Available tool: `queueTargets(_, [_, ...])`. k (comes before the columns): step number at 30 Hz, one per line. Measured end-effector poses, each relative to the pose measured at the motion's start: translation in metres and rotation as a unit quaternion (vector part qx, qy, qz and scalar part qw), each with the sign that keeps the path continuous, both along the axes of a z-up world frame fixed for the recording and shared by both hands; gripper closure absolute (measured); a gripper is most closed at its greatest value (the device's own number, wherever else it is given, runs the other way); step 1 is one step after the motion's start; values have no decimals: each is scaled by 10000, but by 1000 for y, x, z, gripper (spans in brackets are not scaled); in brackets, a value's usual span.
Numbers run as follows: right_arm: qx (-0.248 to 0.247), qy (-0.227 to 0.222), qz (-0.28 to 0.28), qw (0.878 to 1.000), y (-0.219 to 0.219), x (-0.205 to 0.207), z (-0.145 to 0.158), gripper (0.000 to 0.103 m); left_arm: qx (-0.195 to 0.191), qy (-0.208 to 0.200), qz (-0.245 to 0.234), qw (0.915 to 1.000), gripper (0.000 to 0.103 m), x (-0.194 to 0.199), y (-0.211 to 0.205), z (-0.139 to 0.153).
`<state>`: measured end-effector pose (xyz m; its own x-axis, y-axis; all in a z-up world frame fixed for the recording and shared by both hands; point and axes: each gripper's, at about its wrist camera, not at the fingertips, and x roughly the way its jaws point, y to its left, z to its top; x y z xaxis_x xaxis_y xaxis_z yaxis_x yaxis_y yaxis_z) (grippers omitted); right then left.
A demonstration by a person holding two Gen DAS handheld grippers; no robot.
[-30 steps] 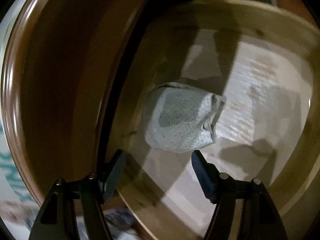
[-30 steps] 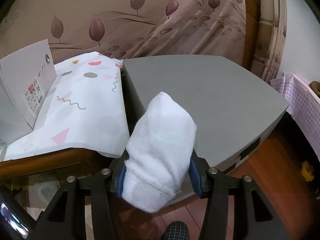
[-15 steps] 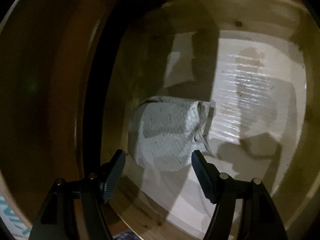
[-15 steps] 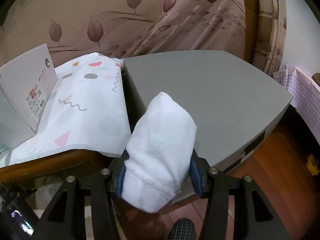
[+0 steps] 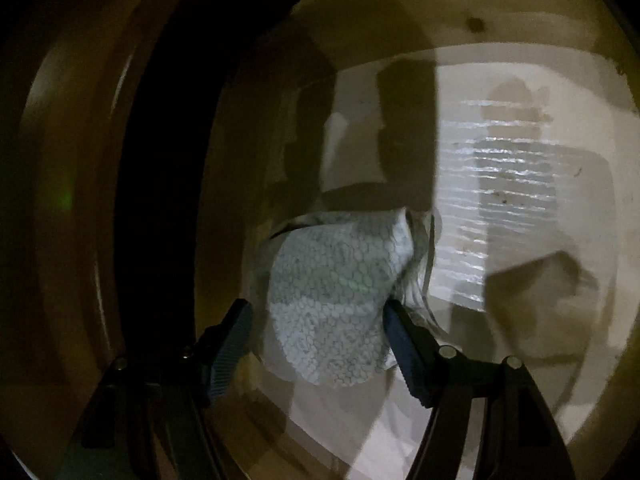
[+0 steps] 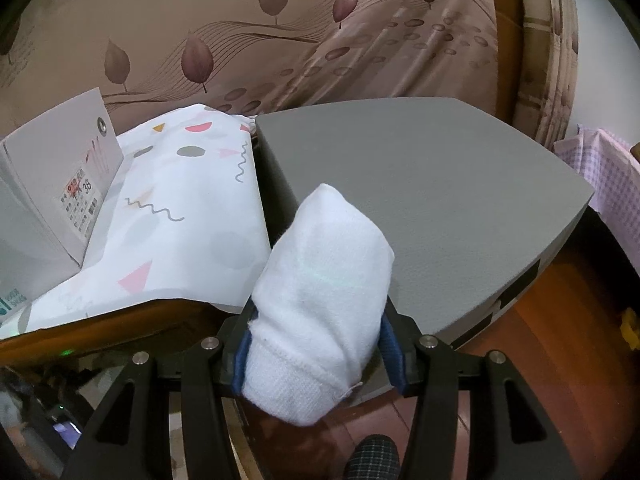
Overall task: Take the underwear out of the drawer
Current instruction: 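Grasp the grey hexagon-print underwear with the left gripper while the right holds the sock, then lift the grey hexagon-print underwear out of the drawer with the left gripper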
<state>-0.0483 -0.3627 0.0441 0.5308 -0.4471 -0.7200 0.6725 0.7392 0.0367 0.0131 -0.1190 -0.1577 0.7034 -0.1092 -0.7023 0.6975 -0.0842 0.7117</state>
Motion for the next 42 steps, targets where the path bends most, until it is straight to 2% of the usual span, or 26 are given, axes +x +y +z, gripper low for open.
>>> queueTargets(3, [-9,13,19,10000,0,1,0,53,-61,10,0,10000,40,1,1,0])
queueTargets(5, [-18,24,52,10000,2,2,0,53,28,386,151,9991,85,10,2,-3])
queueTargets(6, [-8,16,71,10000,2,2,0,53,124,460,282,9985,85,14,2,-6])
queueTargets(9, [20,-1,105,9999,3,3,1,53,252,499,258,9981,89,15,3,-6])
queueTargets(11, [6,15,125,9999,5,4,1,53,300,717,373,9963,91,17,3,-3])
queueTargets(13, [20,2,129,9999,5,4,1,53,337,1111,463,9922,92,19,5,4])
queueTargets(19, [105,17,191,9998,7,7,-1,53,488,2094,599,9748,92,11,22,21])
queueTargets(24, [163,-2,186,9997,8,7,-1,53,338,2570,859,9620,92,16,40,31])
queueTargets(26, [173,-2,182,9997,8,7,-1,53,132,2506,827,9645,89,18,46,38])
queueTargets(28, [146,2,181,9997,8,7,-1,53,-1,2581,968,9612,87,24,53,45])
queueTargets(30, [119,37,194,9997,8,8,-3,53,-205,2533,1010,9619,83,30,61,54])
queueTargets(32, [118,24,201,9997,8,8,-3,54,-348,2459,1069,9628,70,35,68,61])
queueTargets(34, [123,32,198,9997,7,8,-3,54,-427,2521,1172,9596,62,37,74,66])
queueTargets(36, [120,31,197,9997,6,10,-4,54,-557,2589,1262,9560,58,41,80,70])
queueTargets(37, [118,34,202,9997,7,9,-4,54,-588,2654,1322,9532,53,42,80,70])
queueTargets(42, [112,35,208,9997,6,10,-4,54,-733,2815,1603,9432,45,62,81,71])
